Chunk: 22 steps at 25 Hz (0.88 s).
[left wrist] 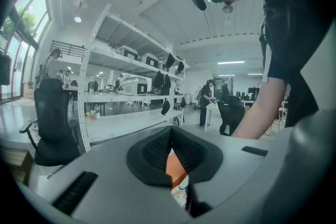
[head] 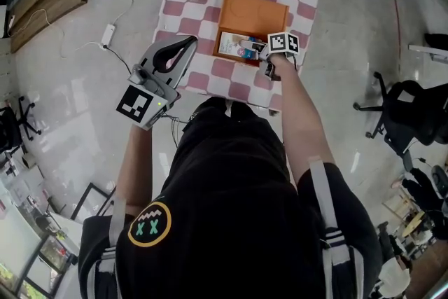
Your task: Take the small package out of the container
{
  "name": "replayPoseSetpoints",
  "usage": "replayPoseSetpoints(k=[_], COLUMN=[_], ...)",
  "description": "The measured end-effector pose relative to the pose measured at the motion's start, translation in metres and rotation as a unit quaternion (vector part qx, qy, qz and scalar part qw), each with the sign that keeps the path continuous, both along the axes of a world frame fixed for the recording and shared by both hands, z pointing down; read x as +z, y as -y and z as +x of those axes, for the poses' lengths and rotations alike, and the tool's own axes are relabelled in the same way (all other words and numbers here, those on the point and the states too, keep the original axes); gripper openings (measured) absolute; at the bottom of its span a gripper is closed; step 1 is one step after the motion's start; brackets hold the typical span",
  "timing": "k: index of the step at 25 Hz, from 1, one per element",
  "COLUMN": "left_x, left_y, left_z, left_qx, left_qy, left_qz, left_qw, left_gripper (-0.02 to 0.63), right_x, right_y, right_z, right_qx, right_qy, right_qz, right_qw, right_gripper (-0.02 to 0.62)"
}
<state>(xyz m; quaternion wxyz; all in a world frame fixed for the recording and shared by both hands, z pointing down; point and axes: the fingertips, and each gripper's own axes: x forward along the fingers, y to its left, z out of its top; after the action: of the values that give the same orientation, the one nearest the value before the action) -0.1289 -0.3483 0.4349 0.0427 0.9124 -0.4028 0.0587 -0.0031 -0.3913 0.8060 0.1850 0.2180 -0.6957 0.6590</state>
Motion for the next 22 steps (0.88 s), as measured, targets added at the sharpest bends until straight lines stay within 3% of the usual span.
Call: replayPoseSetpoints(k=[3, 5, 7, 11, 12, 22], left_x=[-0.009, -0.009, -0.010, -0.011, -0.011, -0.017], left_y=[0.004, 0.005, 0.005, 0.003, 0.003, 0.003], left_z=[0.005, 0.005, 0.005, 0.008, 0.010, 0.026], left_qx=[-0.011, -0.014, -0.015, -0.017, -0.016, 0.006], left_qy=[-0.007, -0.007, -0.006, -0.005, -0.004, 0.000], left_qz=[-0.015, -0.017, -0.017, -0.019, -0.018, 0.004], left_qw=[0.9998, 0.9997, 0.9997, 0.9997, 0.9997, 1.0000], left_gripper=[0.017, 0.017, 0.017, 0.017, 0.017, 0.017], right_x=[0.000, 0.004, 0.007, 0.002, -0.001, -0.024], right_y=[0.001, 0.002, 0.001, -0.001, -0.001, -0.009], right_z=[-0.007, -0.008, -0.004, 0.008, 0.009, 0.002], right_qx=[0.001, -0.002, -0.006, -0.009, -0.010, -0.035], right_qy=[0.016, 0.011, 0.001, -0.001, 0.006, 0.029], right_qz=[-0.006, -0.006, -0.005, 0.008, 0.010, 0.064], right_qw=[1.000, 1.000, 1.000, 1.000, 1.000, 0.997], right_gripper=[0.316, 0.317, 0.273, 0.055, 0.032, 0.023])
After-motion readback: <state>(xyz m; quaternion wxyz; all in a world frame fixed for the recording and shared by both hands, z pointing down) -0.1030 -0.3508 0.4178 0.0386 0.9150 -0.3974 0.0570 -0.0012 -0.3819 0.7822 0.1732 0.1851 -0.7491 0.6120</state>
